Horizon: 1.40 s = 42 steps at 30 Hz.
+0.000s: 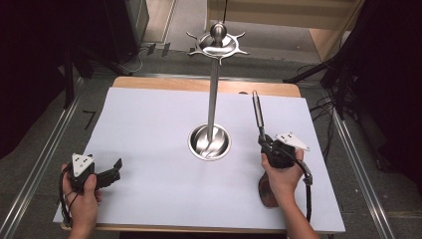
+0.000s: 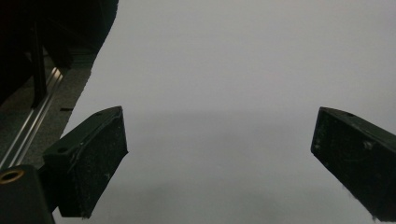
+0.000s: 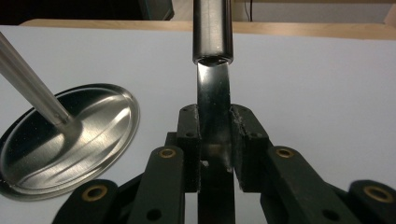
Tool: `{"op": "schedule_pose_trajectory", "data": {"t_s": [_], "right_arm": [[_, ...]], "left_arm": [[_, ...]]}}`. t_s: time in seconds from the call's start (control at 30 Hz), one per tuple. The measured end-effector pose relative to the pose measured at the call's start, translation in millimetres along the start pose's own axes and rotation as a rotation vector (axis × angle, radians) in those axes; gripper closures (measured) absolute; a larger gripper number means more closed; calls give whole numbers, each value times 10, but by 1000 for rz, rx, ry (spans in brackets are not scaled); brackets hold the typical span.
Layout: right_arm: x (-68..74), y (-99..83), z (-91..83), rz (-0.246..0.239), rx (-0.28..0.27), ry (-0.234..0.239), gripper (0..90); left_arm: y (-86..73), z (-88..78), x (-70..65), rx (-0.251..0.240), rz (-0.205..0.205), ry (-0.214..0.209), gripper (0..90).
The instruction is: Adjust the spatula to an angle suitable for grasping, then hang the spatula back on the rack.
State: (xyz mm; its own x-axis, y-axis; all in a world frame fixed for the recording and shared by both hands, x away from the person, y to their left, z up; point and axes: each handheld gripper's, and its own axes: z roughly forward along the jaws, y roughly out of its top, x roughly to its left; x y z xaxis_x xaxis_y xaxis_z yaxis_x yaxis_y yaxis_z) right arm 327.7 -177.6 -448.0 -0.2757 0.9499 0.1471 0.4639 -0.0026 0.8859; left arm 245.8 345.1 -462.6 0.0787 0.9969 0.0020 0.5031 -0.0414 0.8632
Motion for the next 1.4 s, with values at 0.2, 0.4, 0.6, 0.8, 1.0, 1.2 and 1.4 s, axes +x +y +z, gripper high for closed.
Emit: {"op": "schedule_pose_trajectory", "data": {"t_s": [0.2, 0.4, 0.6, 0.8, 1.0, 1.2, 1.4], "right_arm": [[9, -5, -86, -2, -51, 24, 763], [8, 2, -143, 7, -77, 48, 763], [25, 9, -204, 7, -107, 64, 763], [81, 29, -257, -10, -139, 87, 764], [99, 58, -307, -14, -160, 113, 764], [134, 75, -353, -19, -175, 132, 764], [163, 101, -381, -26, -190, 143, 764]], "left_arm": [[-2, -3, 1, -4, -1, -3, 44], [0, 2, 0, 1, 0, -2, 44], [0, 2, -4, 0, 3, 0, 44], [1, 6, -7, 1, 2, 2, 44], [5, 19, -8, 13, 5, 6, 44], [6, 17, -10, 11, 6, 7, 37], [-2, -3, -11, -8, 8, 7, 37]]}}
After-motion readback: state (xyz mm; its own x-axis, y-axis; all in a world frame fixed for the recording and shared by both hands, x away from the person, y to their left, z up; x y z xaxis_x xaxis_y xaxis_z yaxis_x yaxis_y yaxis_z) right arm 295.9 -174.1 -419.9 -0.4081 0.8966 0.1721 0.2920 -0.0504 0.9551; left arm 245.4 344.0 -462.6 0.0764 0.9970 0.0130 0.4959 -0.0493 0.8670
